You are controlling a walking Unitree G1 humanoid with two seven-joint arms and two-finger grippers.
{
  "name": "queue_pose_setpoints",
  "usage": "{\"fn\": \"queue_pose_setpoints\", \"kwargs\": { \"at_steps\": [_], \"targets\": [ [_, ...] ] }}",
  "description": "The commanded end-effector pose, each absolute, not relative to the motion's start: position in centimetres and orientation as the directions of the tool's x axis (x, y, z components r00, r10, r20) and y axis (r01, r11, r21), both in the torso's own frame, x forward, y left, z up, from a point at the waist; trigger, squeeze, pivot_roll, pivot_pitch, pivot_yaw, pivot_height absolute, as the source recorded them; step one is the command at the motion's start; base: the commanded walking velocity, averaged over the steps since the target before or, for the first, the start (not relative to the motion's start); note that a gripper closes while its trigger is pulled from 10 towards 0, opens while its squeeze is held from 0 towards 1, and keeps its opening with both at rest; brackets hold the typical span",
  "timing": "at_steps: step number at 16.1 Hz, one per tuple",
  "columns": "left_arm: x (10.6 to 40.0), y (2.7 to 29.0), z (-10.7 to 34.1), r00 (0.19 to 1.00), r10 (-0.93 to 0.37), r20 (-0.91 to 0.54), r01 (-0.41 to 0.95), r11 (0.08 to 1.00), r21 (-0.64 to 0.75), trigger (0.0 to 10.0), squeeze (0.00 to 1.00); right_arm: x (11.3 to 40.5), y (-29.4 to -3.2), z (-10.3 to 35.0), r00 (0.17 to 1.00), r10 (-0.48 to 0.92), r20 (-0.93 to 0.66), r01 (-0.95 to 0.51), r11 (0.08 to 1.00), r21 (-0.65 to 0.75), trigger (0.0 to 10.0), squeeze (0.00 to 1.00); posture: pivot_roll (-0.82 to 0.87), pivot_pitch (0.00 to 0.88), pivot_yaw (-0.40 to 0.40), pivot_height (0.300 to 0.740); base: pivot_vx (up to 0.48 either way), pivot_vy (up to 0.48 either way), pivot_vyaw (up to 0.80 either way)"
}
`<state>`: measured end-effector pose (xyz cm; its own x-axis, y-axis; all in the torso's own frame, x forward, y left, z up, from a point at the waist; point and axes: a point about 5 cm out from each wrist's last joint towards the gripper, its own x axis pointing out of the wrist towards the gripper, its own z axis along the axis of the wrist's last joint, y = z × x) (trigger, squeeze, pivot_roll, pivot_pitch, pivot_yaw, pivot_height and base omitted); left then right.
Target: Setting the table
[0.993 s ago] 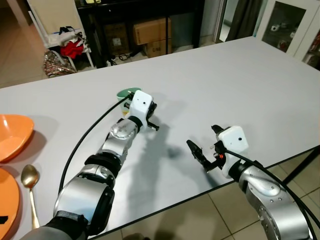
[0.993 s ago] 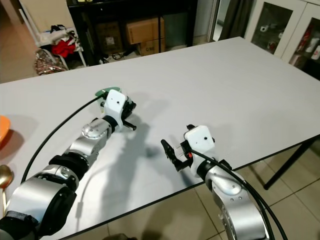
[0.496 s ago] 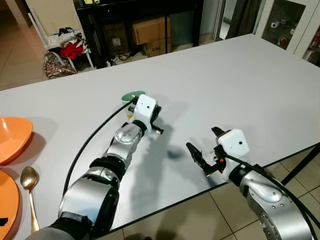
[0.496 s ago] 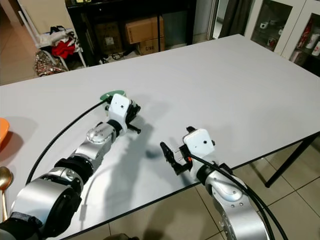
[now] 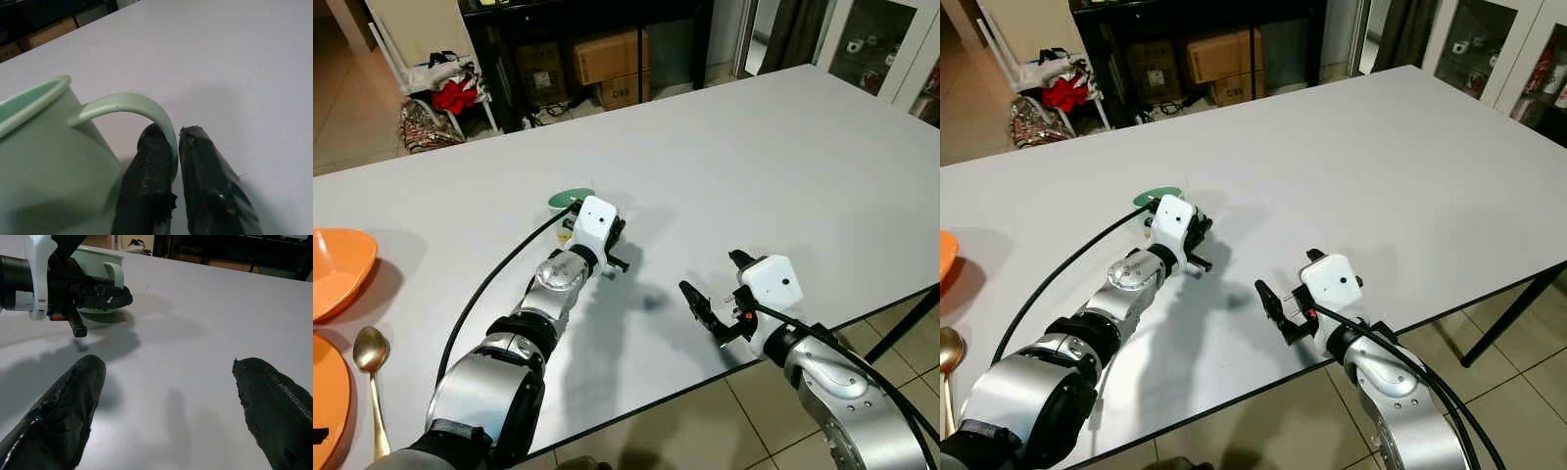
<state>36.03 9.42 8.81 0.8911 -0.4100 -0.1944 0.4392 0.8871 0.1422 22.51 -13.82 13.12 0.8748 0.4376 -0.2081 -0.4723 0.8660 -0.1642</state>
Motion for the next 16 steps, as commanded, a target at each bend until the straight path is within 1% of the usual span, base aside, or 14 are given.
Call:
{"fn": "queue_pose_setpoints", "kwargs": {
  "at_steps": [1, 4, 6, 11, 13, 15, 16],
  "targets": [
    [35.9, 9.7, 8.5, 0.889, -0.410, -0.204, 0.439, 0.890, 0.125, 10.0, 1.00, 22.6, -13.8, 13.4, 0.876, 0.438, -0.204, -0.472, 0.866, -0.167, 10.0, 0.00, -0.09, 0.000, 0.128, 0.740, 0.000, 0.000, 0.00],
    [35.7, 9.7, 8.2, 0.877, -0.432, -0.210, 0.459, 0.883, 0.100, 10.0, 1.00, 22.6, -13.9, 13.4, 0.879, 0.434, -0.201, -0.467, 0.867, -0.172, 10.0, 0.00, -0.09, 0.000, 0.129, 0.740, 0.000, 0.000, 0.00],
    [35.6, 10.1, 8.1, 0.881, -0.429, -0.201, 0.454, 0.886, 0.095, 10.0, 1.00, 22.6, -13.9, 13.4, 0.880, 0.432, -0.198, -0.465, 0.868, -0.173, 10.0, 0.00, -0.09, 0.000, 0.126, 0.740, 0.000, 0.000, 0.00],
    [34.6, 12.4, 7.2, 0.887, -0.429, -0.172, 0.447, 0.891, 0.080, 10.0, 1.00, 23.0, -13.6, 13.3, 0.875, 0.447, -0.186, -0.477, 0.861, -0.174, 10.0, 0.00, -0.07, 0.000, 0.112, 0.740, 0.000, 0.000, 0.00],
    [34.3, 13.0, 7.3, 0.889, -0.438, -0.134, 0.447, 0.893, 0.045, 10.0, 1.00, 23.2, -13.5, 13.4, 0.874, 0.453, -0.176, -0.480, 0.859, -0.178, 10.0, 0.00, -0.07, 0.000, 0.111, 0.740, 0.000, 0.000, 0.00],
    [33.8, 13.3, 7.8, 0.882, -0.469, -0.046, 0.470, 0.883, 0.011, 10.0, 1.00, 23.3, -13.7, 13.7, 0.877, 0.451, -0.167, -0.477, 0.860, -0.180, 10.0, 0.00, -0.07, 0.000, 0.105, 0.740, 0.000, 0.000, 0.00],
    [33.7, 13.2, 8.0, 0.878, -0.478, -0.028, 0.478, 0.878, 0.011, 10.0, 1.00, 23.4, -13.8, 13.7, 0.877, 0.451, -0.166, -0.477, 0.860, -0.181, 10.0, 0.00, -0.07, 0.000, 0.104, 0.740, 0.000, 0.000, 0.00]
  ]
}}
